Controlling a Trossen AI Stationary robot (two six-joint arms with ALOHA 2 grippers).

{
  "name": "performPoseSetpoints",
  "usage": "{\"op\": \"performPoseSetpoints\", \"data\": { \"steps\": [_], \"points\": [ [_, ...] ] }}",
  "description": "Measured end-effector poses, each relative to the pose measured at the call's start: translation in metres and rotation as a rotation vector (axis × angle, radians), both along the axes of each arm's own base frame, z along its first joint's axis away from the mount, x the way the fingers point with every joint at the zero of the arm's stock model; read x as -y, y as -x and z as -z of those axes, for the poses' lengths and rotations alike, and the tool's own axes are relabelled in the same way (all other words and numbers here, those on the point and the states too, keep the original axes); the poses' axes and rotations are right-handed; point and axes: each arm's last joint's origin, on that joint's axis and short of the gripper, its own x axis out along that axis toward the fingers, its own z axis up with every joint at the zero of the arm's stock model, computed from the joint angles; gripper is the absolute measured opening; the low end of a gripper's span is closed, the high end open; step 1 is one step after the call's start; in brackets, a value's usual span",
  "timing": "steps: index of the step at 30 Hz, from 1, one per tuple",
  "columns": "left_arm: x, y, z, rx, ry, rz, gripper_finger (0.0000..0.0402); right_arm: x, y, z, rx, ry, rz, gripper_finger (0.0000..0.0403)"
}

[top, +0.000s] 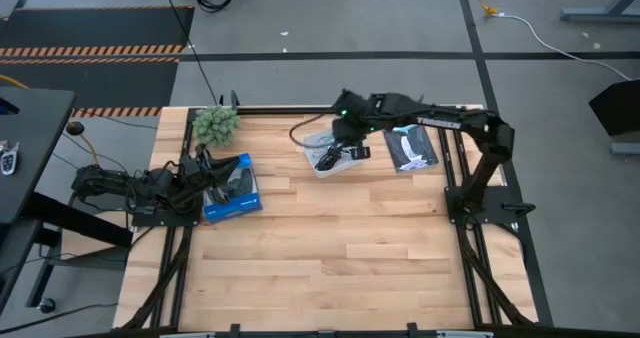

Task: Pick and place USB-C Cables
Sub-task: Put the light blue USB cable into the white bin

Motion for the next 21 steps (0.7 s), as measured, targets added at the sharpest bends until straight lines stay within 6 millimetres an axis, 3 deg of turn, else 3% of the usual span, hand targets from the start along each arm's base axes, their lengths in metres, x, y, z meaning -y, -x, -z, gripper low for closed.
{"op": "performPoseSetpoints", "data": {
  "steps": [10,21],
  "points": [
    [0.0,0.0,0.0,0.0,0.0,0.0,0.0043,-0.002,-0.042,0.044,-0.145,0.256,-0.216,0.0021],
    [0.0,0.0,0.0,0.0,0.0,0.0,0.0043,-0.002,-0.054,0.076,-0.257,0.29,-0.25,0.0021]
  ]
}}
